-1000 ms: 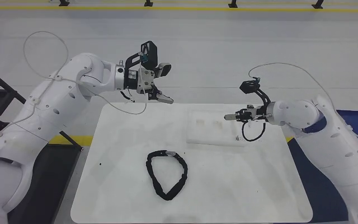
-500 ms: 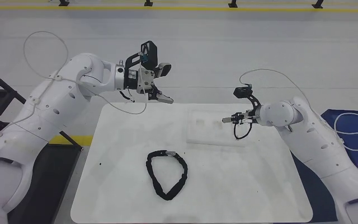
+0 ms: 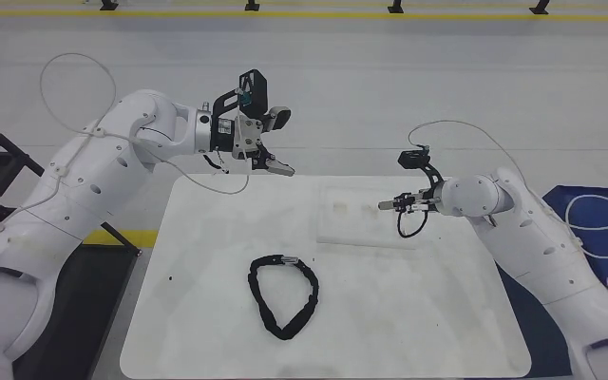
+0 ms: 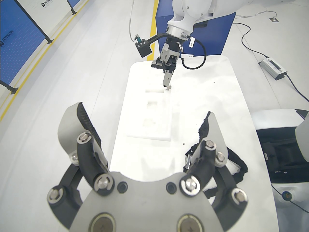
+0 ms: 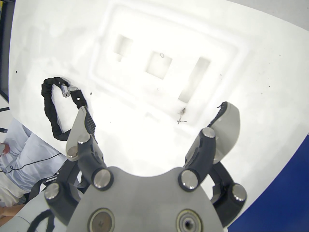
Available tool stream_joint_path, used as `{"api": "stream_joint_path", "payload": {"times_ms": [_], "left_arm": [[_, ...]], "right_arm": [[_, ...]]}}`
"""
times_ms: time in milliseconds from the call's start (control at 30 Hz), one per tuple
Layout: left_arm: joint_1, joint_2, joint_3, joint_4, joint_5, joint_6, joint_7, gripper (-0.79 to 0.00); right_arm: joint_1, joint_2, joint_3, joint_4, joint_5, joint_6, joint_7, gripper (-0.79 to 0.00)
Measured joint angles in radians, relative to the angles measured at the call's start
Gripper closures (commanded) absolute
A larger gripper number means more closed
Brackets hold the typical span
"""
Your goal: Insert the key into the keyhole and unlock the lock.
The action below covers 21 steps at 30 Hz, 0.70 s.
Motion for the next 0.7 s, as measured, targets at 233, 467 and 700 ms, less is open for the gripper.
{"api": "stream_joint_path", "payload": {"times_ms": [233, 467, 700], "left_arm": [[0.000, 0.000, 0.000, 0.000, 0.000, 0.000, 0.000, -0.785], [0.000, 0.000, 0.000, 0.000, 0.000, 0.000, 0.000, -0.785], [0.000, 0.000, 0.000, 0.000, 0.000, 0.000, 0.000, -0.785]], "right_arm": [[0.027, -0.029, -0.053, 0.099, -0.026, 0.043, 0.092, -0.785], [0.074, -0.080, -0.125, 0.210, 0.000, -0.029, 0.176, -0.785], [0.114, -0.125, -0.166, 0.304, 0.003, -0.047, 0.176, -0.606]]}}
